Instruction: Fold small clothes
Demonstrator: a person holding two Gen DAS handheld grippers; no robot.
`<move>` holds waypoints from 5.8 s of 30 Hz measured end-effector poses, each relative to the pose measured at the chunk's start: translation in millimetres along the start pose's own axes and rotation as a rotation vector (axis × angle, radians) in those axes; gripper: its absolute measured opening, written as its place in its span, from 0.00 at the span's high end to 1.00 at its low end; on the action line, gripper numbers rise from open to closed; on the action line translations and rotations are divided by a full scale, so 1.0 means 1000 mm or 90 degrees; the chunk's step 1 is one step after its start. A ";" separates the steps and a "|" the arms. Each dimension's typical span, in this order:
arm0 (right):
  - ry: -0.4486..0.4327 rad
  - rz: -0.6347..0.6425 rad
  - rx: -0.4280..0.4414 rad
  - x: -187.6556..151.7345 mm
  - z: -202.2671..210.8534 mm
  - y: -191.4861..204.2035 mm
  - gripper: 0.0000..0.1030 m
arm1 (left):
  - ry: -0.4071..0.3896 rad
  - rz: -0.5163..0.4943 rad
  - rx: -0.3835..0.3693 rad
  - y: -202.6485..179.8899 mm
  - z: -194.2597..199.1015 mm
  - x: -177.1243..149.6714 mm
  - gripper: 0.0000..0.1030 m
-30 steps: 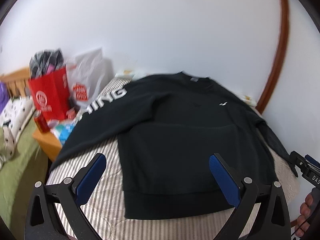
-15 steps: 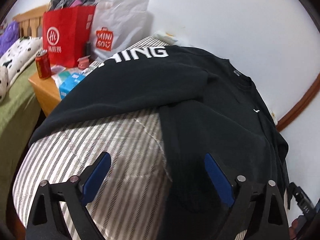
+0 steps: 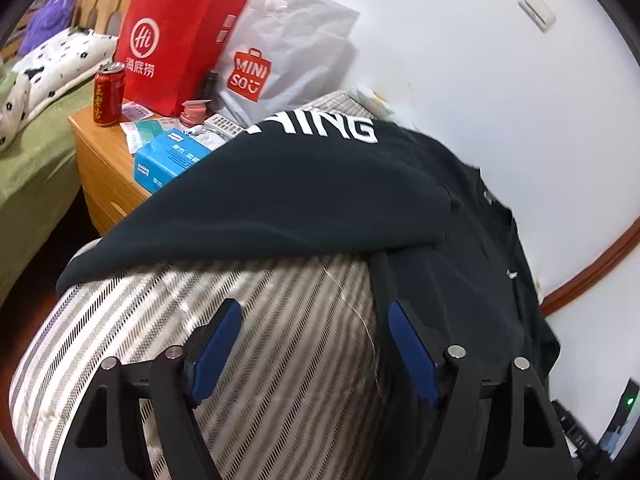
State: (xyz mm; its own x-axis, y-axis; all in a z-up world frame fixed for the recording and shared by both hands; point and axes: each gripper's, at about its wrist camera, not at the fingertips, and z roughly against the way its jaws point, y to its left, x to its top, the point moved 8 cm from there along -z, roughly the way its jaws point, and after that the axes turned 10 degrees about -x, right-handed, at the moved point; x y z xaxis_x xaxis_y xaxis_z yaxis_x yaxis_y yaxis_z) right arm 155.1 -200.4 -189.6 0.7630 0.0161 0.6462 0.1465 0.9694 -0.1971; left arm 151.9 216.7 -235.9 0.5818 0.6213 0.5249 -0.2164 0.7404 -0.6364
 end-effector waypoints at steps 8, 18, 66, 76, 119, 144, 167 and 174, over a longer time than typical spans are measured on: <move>0.021 -0.006 -0.009 -0.005 -0.011 -0.005 0.00 | -0.019 0.044 -0.005 0.010 -0.016 0.025 0.36; 0.025 -0.036 -0.026 0.007 -0.025 -0.036 0.00 | -0.011 0.003 0.114 0.020 -0.034 0.063 0.91; -0.075 0.054 0.098 0.067 -0.019 0.017 0.28 | 0.090 -0.312 0.159 -0.100 -0.031 0.003 0.33; -0.050 0.155 0.235 0.088 -0.039 0.160 0.27 | 0.114 -0.286 0.098 -0.052 -0.036 -0.012 0.33; 0.012 -0.027 0.019 -0.024 -0.080 -0.119 0.37 | 0.163 -0.310 0.072 -0.044 0.007 -0.063 0.33; 0.030 -0.055 0.096 -0.090 -0.044 -0.126 0.91 | 0.180 -0.270 0.042 -0.037 0.056 -0.100 0.89; -0.001 -0.060 0.135 0.137 -0.147 -0.063 0.39 | 0.114 -0.302 0.110 -0.075 -0.021 0.010 0.42; 0.114 -0.117 0.157 0.147 -0.234 -0.046 0.39 | 0.127 -0.285 0.105 -0.071 -0.057 0.021 0.42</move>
State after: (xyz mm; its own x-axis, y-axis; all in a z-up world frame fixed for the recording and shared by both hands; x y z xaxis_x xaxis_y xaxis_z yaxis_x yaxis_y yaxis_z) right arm 407.5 -300.4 -257.9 0.8396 -0.1863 0.5102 0.1524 0.9824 0.1080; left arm 223.6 162.8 -212.0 0.7807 0.1847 0.5969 -0.0234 0.9633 -0.2674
